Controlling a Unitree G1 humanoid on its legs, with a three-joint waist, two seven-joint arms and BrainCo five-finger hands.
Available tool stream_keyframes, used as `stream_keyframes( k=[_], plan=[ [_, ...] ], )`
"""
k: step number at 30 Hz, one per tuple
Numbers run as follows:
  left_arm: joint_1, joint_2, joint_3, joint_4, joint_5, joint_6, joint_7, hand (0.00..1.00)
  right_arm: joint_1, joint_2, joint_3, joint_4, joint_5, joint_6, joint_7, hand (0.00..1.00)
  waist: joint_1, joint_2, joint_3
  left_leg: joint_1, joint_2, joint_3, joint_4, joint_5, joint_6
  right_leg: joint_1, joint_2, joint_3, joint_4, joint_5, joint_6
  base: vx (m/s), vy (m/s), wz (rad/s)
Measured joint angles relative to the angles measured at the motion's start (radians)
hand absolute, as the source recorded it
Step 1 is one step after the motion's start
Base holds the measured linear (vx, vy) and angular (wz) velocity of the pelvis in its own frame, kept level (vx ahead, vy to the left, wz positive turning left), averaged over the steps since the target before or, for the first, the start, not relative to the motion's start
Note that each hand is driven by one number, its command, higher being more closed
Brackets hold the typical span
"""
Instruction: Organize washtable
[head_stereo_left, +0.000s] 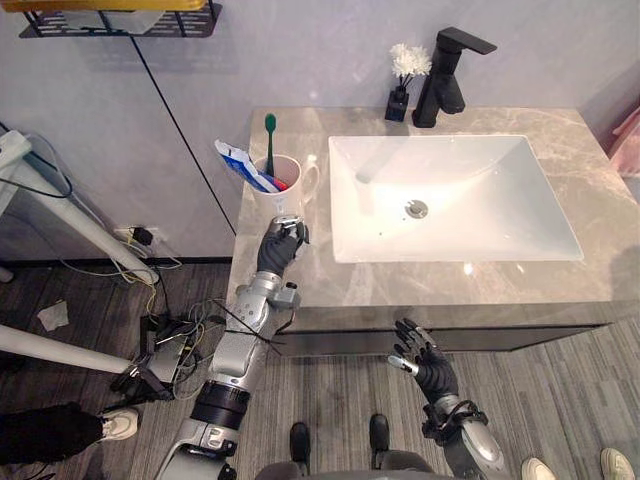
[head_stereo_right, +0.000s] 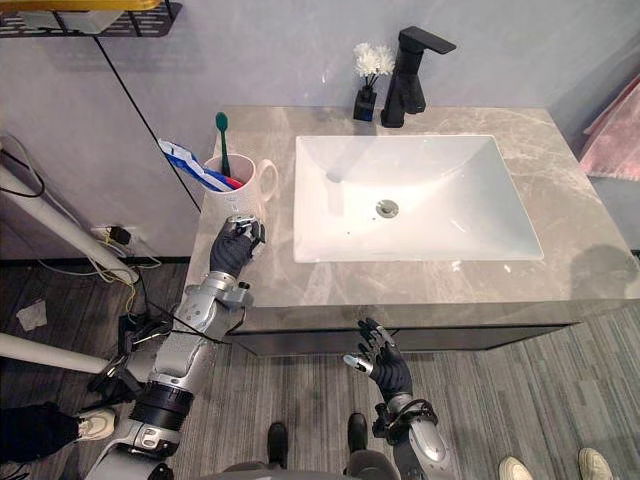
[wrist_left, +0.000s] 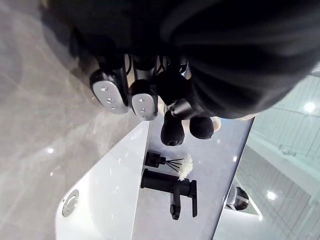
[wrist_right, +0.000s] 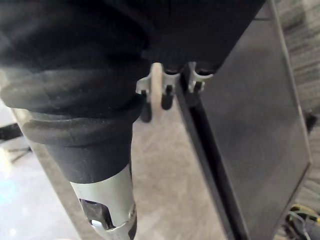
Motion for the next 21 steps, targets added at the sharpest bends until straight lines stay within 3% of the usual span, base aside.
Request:
stream_keyframes(
  k=[21],
  plan=[
    [-0.068,0.038,-0.023,0.058,0.027,-0.004,-0.015,1.0,0.011,-0.008,0.011,-0.02,0.001,-0.001,0.001,0.0,-0.002,-0.003,0.008,0.003,-0.001,0.001,0.0,0.003,0.005,0.004,-0.002,-0.003,-0.001,0.0,0.0,0.0,0.0,0.0]
  ],
)
